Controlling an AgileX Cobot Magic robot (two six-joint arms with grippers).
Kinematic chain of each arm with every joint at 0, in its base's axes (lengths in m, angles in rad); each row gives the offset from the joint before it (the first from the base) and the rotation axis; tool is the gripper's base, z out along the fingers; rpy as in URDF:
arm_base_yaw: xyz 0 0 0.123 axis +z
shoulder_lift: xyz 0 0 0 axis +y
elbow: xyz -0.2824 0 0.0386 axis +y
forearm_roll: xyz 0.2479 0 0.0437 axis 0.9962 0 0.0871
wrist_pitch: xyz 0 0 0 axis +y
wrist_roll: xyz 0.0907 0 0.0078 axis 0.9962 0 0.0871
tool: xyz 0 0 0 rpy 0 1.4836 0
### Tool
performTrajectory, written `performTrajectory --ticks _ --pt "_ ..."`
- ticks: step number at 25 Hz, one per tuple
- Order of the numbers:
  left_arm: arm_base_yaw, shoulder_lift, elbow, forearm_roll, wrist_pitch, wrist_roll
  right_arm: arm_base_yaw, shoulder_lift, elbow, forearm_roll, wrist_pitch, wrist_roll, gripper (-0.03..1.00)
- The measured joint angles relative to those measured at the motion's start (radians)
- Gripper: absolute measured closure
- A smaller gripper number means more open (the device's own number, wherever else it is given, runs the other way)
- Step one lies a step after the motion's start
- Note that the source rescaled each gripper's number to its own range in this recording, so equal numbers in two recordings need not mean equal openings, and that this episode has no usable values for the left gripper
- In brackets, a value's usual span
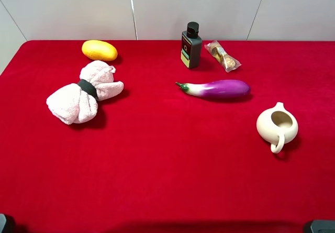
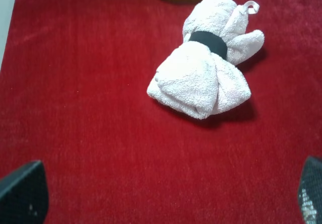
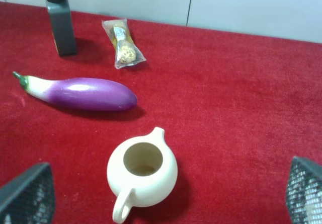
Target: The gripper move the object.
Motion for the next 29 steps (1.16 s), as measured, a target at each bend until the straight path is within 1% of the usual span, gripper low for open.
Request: performTrajectory --ticks 29 --pt "0.0 0.0 0.0 0.0 0.0 0.0 0.0 0.0 0.001 0.01 0.0 0.0 -0.03"
